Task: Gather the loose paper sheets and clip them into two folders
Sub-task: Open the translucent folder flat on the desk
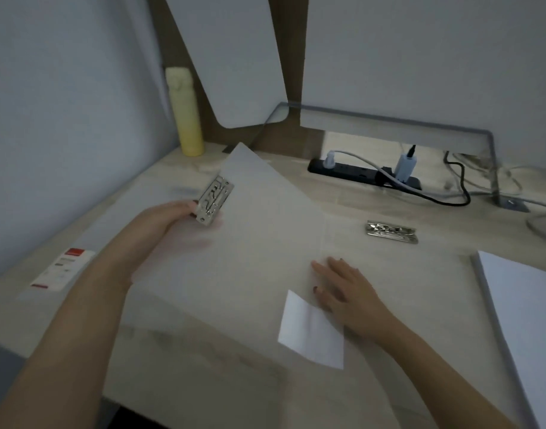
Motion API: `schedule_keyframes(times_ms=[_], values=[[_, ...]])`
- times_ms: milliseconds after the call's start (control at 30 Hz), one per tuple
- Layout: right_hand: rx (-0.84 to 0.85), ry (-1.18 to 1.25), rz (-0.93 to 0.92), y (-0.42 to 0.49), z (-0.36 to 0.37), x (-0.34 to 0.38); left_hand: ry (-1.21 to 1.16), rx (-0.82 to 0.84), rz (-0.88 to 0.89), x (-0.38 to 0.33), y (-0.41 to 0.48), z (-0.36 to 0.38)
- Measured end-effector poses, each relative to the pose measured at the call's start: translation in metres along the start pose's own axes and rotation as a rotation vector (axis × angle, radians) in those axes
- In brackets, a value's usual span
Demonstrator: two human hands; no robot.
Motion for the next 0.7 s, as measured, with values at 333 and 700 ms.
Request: schedule_keyframes(times_ms=[333, 700], values=[[-0.249, -0.176, 0.099, 0.008, 0.005, -0.017, 0.038, -0.056, -0.145, 0.041, 0.0, -0.019], [-0.297, -0.192, 0.114, 0.011, 0.007, -0.016, 0.044, -0.217, -0.055, 0.066, -0.002, -0.015]])
Point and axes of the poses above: each hand's wrist, its own y-axis towards the middle knuckle, its own z-axis out of the palm, x = y × z, the point moved 4 cm from there along y, towards the middle knuckle, and after that the axes turned 14 degrees about x, right-handed, at the moved point
